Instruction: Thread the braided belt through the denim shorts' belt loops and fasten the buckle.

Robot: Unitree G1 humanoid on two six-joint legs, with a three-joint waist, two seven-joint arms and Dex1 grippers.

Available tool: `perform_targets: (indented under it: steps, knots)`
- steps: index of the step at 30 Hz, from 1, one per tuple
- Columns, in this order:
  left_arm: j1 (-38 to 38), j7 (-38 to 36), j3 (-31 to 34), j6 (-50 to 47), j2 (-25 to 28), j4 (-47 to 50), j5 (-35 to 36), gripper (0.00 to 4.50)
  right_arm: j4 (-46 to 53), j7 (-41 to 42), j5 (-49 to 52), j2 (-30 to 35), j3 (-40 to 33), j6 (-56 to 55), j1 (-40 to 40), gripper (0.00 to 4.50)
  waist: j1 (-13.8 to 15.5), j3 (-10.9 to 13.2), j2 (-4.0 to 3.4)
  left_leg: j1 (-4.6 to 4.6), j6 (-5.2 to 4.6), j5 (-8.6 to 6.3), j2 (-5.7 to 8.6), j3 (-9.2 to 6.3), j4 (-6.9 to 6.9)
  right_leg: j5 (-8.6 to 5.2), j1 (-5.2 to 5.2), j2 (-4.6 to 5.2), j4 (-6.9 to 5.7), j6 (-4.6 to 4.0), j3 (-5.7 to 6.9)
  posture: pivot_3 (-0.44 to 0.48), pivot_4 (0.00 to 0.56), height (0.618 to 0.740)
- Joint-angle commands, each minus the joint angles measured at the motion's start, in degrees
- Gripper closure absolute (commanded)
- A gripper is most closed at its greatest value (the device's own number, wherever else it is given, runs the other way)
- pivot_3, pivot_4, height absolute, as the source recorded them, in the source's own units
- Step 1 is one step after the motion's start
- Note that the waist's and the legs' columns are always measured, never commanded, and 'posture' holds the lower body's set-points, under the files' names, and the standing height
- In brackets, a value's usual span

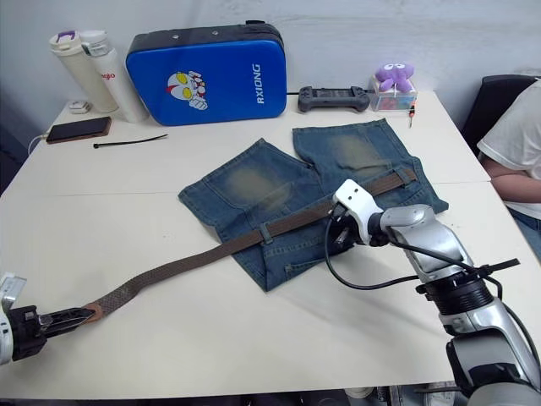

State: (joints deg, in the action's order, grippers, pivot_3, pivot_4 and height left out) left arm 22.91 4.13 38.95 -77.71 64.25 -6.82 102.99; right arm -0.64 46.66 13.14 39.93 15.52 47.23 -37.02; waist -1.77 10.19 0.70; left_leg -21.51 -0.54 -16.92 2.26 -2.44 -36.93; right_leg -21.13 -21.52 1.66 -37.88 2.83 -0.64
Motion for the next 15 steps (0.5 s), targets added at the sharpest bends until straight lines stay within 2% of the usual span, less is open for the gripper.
perform_targets:
  steps: [1,4,6,7,8,10,14,15]
  knots:
    - [-0.51,1.38,0.23,0.0,0.55,-2.05,-1.84,4.5,0.85,0.21,-0.92,-0.08,-0.18,0.84,-0.43,4.42,0.04,0.01,-0.01,-0.01,0.0,0.0,0.0,0.0,0.04,0.0,-0.01,0.0,0.02,0.0,0.0,0.0,0.15,0.739]
    - [-1.56,1.34,0.73,-0.37,1.01,-3.2,-2.06,4.5,1.61,0.45,-0.85,0.04,-0.76,1.26,-0.5,4.42,0.04,0.03,-0.04,0.0,0.02,-0.01,0.0,0.0,0.09,-0.01,-0.03,0.0,0.04,-0.01,0.01,0.0,0.15,0.739]
    - [-2.91,0.82,0.73,-0.47,1.45,-3.0,-3.39,3.58,2.34,1.06,-0.19,0.0,-1.22,1.6,-0.6,4.5,0.05,0.03,-0.05,-0.01,0.02,-0.01,0.0,0.0,0.09,-0.01,-0.03,0.0,0.04,-0.02,0.01,0.0,0.15,0.739]
    - [-4.21,1.04,0.83,0.26,1.67,-3.69,-5.02,3.42,2.92,1.57,0.43,0.06,-1.54,2.12,-0.76,4.5,0.04,0.04,-0.05,-0.01,0.02,-0.01,0.0,-0.01,0.1,-0.01,-0.04,-0.01,0.04,-0.02,0.01,0.0,0.15,0.739]
    - [-5.85,0.98,1.26,1.51,1.79,-4.46,-7.03,2.9,3.55,2.2,1.08,0.18,-1.82,2.63,-0.88,4.5,0.1,0.04,-0.05,-0.02,0.02,-0.01,0.0,-0.01,0.11,-0.01,-0.05,0.0,0.04,-0.02,0.01,0.0,0.15,0.739]
    - [-9.39,0.16,2.41,3.66,2.49,-6.33,-11.06,2.19,5.37,4.06,2.83,0.82,-2.63,4.28,-1.05,4.5,0.21,0.05,-0.04,-0.07,0.02,-0.01,0.0,-0.03,0.11,-0.01,-0.09,-0.01,0.07,-0.03,0.04,0.0,0.15,0.739]
    - [-16.13,-9.66,1.24,12.02,4.52,-5.92,-24.06,0.35,11.06,9.22,7.96,3.36,-5.24,7.0,-1.13,4.5,0.24,0.09,-0.05,-0.35,0.03,-0.01,0.0,-0.07,0.14,-0.02,-0.32,0.01,0.16,-0.03,0.09,0.0,0.15,0.739]
    - [-18.89,-12.07,0.28,13.74,4.68,-4.65,-25.9,0.05,12.96,10.64,9.7,4.6,-6.21,8.11,-1.09,4.5,0.27,0.08,-0.04,-0.55,0.04,-0.01,0.01,-0.07,0.11,-0.01,-0.49,0.02,0.16,-0.02,0.09,0.0,0.15,0.739]
